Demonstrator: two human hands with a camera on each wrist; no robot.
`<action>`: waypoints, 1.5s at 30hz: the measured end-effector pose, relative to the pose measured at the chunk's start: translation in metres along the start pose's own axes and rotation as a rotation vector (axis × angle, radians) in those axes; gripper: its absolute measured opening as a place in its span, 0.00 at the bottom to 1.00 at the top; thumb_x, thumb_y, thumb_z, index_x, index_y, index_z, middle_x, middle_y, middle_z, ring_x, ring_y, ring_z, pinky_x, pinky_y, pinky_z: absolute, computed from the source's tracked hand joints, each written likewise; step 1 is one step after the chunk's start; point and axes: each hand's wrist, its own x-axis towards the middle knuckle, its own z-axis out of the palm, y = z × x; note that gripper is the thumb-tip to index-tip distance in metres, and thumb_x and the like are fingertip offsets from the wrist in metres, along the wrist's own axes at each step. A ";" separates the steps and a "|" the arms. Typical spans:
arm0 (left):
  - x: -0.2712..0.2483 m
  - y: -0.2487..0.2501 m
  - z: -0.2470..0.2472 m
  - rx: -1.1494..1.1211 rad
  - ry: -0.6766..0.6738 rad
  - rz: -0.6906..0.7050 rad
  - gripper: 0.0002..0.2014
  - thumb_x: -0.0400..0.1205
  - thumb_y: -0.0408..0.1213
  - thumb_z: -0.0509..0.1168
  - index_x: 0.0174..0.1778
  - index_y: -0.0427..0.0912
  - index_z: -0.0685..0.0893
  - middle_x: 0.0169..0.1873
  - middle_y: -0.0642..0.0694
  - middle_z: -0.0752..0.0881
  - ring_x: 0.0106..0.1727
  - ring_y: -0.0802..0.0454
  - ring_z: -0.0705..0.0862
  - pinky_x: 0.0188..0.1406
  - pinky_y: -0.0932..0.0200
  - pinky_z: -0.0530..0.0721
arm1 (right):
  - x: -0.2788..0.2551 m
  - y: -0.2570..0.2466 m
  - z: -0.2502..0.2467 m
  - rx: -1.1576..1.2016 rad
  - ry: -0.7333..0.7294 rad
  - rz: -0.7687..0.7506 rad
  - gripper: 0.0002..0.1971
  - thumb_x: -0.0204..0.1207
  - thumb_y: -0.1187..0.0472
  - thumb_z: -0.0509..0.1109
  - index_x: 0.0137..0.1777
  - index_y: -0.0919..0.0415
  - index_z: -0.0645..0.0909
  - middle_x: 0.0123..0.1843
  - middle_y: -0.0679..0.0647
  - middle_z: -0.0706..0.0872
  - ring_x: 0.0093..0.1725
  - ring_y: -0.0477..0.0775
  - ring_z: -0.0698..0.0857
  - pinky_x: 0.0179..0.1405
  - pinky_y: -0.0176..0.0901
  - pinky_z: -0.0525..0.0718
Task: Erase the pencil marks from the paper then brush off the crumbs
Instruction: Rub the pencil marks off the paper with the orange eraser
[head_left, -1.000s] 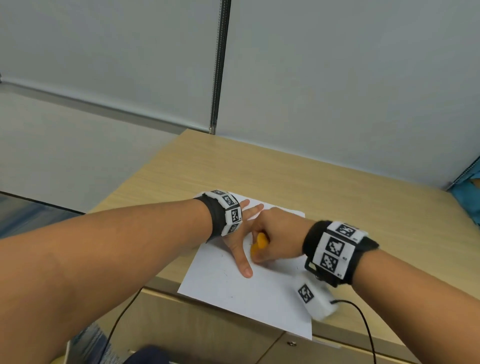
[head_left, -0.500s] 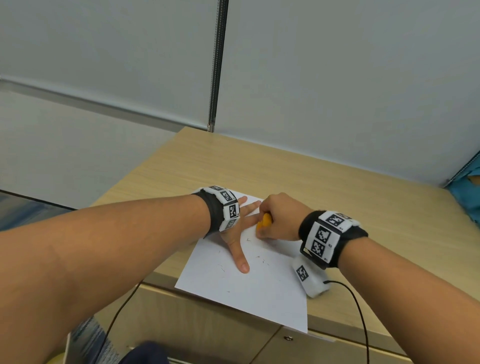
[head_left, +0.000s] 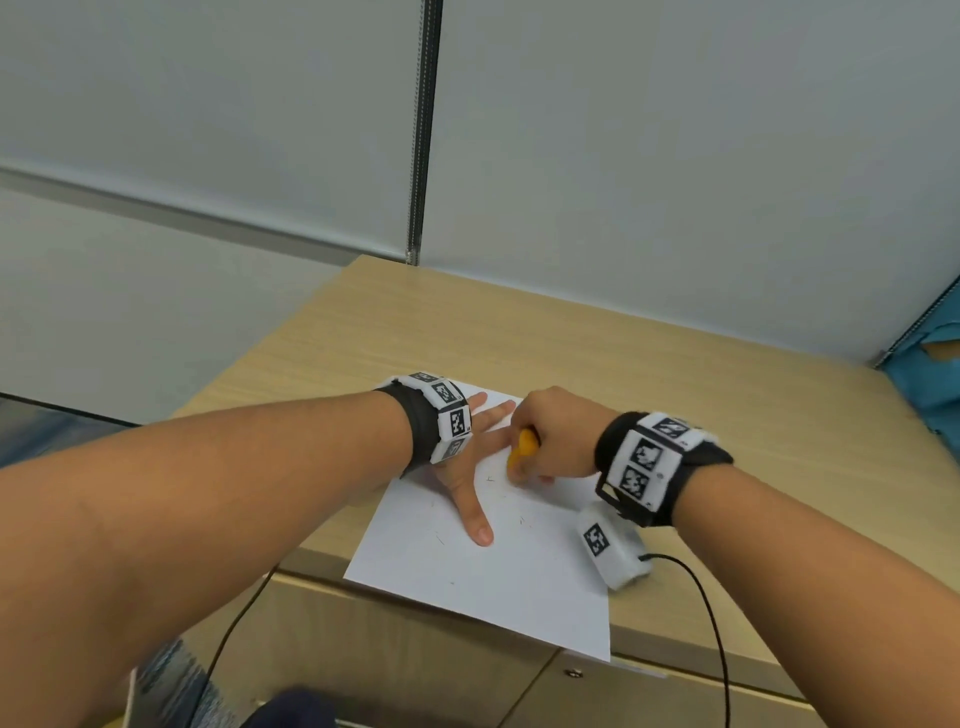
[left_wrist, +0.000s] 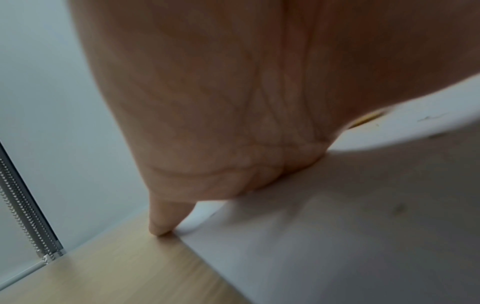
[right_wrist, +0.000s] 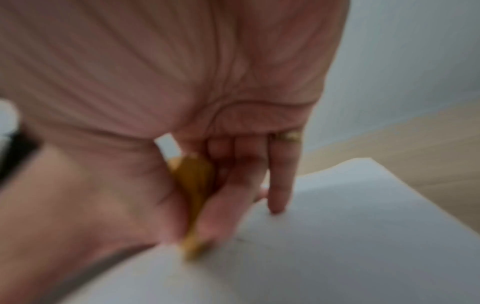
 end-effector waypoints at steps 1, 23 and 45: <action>0.000 0.000 0.000 0.006 -0.001 0.001 0.69 0.61 0.79 0.72 0.82 0.68 0.26 0.84 0.51 0.24 0.85 0.35 0.26 0.81 0.25 0.38 | 0.002 0.000 0.002 -0.013 0.074 0.020 0.10 0.72 0.55 0.81 0.42 0.62 0.88 0.35 0.52 0.92 0.37 0.51 0.89 0.45 0.49 0.91; 0.003 -0.002 0.002 0.000 0.003 -0.010 0.72 0.58 0.80 0.72 0.79 0.68 0.21 0.84 0.50 0.23 0.85 0.36 0.26 0.82 0.25 0.39 | -0.005 0.020 0.001 0.172 -0.128 -0.013 0.08 0.75 0.60 0.81 0.51 0.61 0.88 0.36 0.51 0.94 0.34 0.46 0.92 0.44 0.37 0.85; 0.005 -0.002 0.003 -0.003 0.010 -0.019 0.72 0.57 0.81 0.72 0.80 0.68 0.22 0.84 0.51 0.23 0.85 0.37 0.26 0.82 0.23 0.39 | -0.008 0.013 0.003 0.060 0.028 0.022 0.08 0.72 0.55 0.81 0.41 0.60 0.88 0.33 0.51 0.94 0.33 0.46 0.91 0.46 0.48 0.93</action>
